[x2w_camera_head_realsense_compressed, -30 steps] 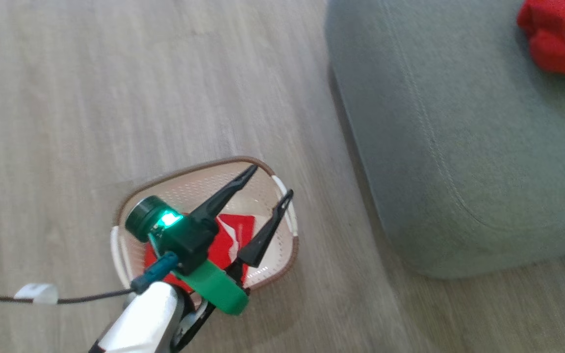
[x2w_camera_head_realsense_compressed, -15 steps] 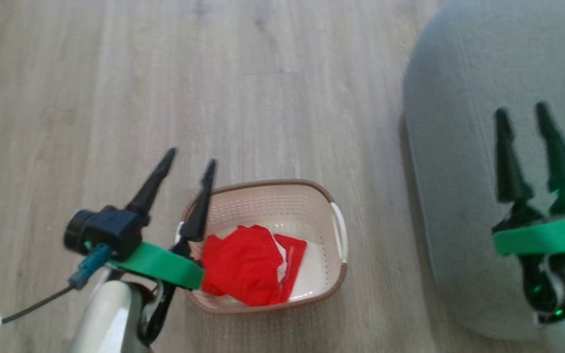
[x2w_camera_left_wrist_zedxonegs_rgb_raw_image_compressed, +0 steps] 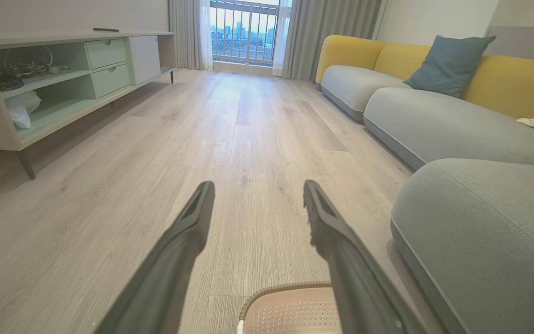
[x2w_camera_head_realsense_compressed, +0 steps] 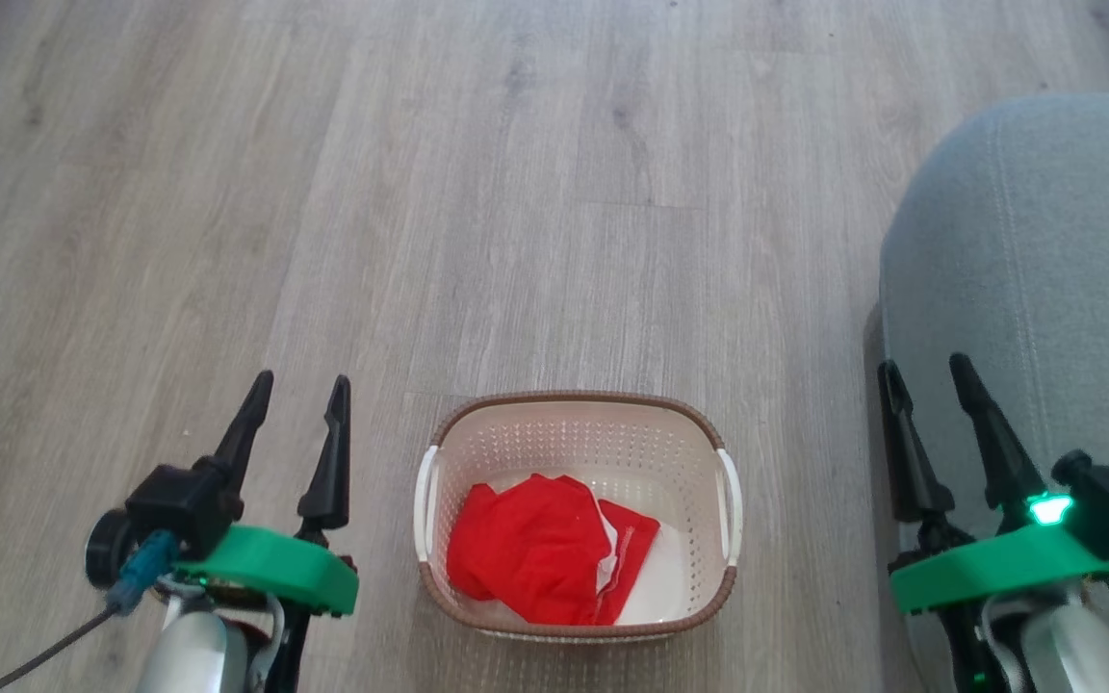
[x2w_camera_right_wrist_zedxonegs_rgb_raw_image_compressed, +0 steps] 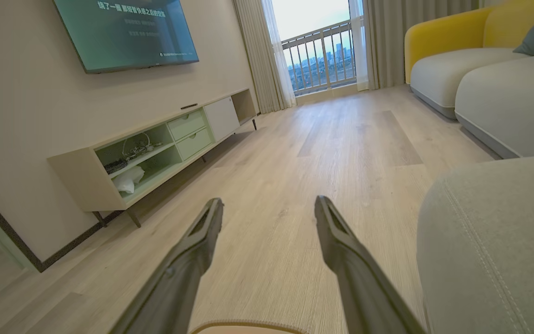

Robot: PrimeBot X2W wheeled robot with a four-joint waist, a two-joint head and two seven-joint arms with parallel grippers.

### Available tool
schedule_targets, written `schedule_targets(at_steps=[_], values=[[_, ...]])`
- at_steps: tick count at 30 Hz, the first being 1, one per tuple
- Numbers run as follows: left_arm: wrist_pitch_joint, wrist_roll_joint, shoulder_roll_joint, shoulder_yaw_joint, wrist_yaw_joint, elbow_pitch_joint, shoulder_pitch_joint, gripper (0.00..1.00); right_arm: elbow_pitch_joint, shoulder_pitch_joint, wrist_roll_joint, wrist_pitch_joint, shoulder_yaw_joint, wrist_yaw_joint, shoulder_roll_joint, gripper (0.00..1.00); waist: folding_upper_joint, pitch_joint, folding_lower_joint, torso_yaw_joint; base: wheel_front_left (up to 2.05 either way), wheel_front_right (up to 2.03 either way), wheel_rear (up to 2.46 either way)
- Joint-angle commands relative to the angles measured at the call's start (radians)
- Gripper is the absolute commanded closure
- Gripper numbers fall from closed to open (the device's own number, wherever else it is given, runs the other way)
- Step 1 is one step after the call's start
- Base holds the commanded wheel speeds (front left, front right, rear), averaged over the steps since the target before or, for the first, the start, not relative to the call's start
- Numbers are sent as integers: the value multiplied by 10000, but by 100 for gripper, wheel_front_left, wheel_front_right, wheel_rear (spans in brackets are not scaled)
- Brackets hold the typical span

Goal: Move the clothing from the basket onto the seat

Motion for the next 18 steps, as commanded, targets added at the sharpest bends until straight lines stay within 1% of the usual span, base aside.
schedule_targets(at_steps=[1, 5, 10, 18], values=[[-48, -31, 17, 265, 71, -261, -278, 0, -226, -80, -117, -61, 62, 0, 36, 0, -1, -39, 1, 70, 0, 0, 0], [-48, -146, 16, 231, 216, -105, -101, 0, 27, 123, -422, -61, -262, 0, 389, 0, -1, -39, 1, 110, 0, 0, 0], [-48, -105, 16, -43, 158, -28, -4, 0, 396, 232, -444, -61, -703, 0, 738, 0, -1, 11, 1, 63, 0, 0, 0], [-48, -127, 15, -108, 105, -117, -32, 0, 522, 103, -559, -61, -727, 0, 785, 0, -1, 21, 1, -155, 0, 0, 0]])
